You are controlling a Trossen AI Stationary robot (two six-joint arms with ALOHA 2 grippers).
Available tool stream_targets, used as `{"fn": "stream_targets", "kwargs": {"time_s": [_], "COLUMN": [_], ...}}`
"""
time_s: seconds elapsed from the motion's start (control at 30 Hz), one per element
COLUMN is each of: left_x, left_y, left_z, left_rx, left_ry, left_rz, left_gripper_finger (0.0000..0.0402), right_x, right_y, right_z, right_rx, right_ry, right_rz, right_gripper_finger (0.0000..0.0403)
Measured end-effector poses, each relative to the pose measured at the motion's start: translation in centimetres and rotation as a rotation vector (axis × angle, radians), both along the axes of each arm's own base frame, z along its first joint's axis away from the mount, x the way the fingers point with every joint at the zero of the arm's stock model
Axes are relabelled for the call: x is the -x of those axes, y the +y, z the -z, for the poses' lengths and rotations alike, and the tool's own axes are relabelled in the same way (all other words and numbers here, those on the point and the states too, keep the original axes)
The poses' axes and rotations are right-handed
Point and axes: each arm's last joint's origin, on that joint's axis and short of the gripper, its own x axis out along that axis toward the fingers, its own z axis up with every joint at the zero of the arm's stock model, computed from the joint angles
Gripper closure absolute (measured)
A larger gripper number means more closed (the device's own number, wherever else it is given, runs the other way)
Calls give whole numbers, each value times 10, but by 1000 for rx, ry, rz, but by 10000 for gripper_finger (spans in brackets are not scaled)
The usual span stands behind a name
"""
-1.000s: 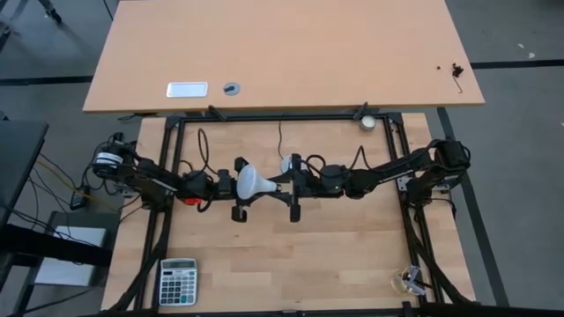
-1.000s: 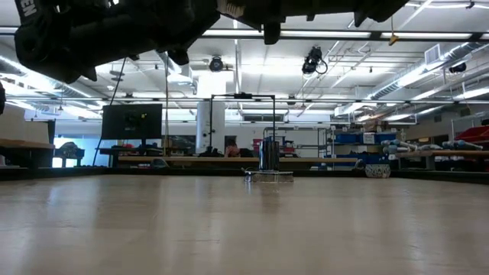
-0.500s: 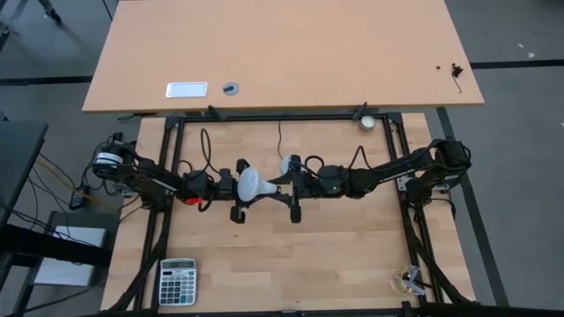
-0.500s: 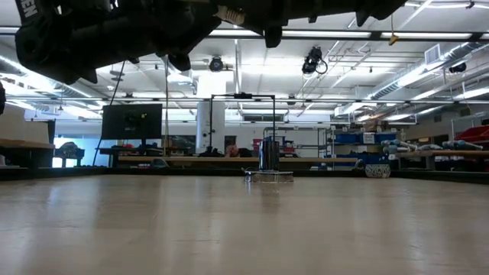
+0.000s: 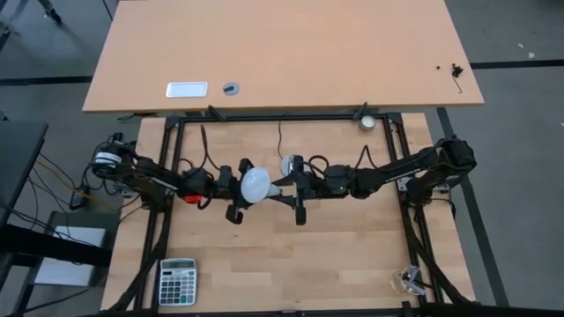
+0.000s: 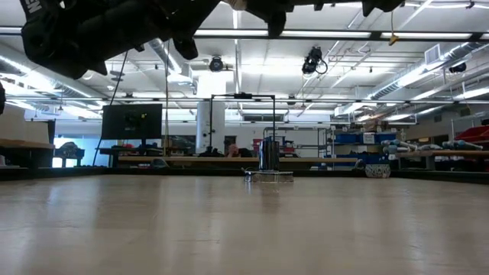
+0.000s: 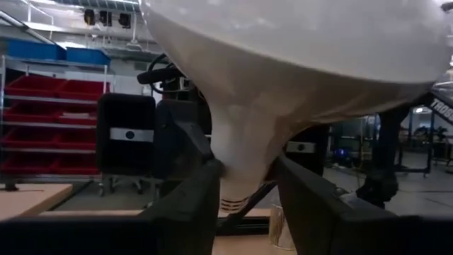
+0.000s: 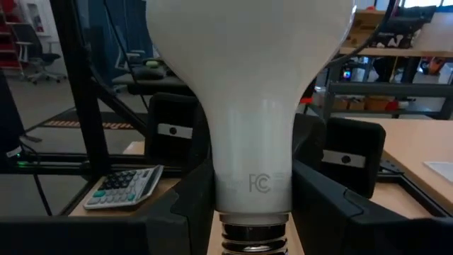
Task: Screw lightbulb
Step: Insert the lightbulb into the silver lamp socket
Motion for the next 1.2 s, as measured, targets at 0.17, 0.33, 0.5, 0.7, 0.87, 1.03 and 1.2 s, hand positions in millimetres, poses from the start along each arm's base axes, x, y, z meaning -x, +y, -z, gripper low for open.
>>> {"fn": "stream_targets", "kwargs": {"time_s": [0.17, 0.33, 0.5, 0.7, 0.87, 1.03, 1.2], "left_x": [0, 0, 0, -2, -5, -5, -4], "left_y": [0, 0, 1, 2, 2, 4, 5], "left_z": [-3, -4, -4, -9, -13, -13, -12], "left_rx": [9, 30, 55, 82, 96, 107, 99], "left_ry": [-25, -27, -33, -49, -65, -66, -69], "left_rz": [7, 19, -6, -29, -56, -80, -94], "left_gripper_finger": [212, 177, 156, 151, 151, 151, 151], "right_x": [0, 0, 0, -1, 0, 0, 0], "right_y": [0, -1, -1, -2, -2, -1, -1], "right_z": [-1, -1, 0, -1, -3, -3, -3], "right_rx": [0, -1, 0, -3, -5, -10, -12], "right_ry": [-7, -7, 0, -7, -15, -15, -16], "right_rz": [13, 17, 29, 33, 33, 33, 34], "right_gripper_finger": [236, 236, 236, 236, 236, 236, 236]}}
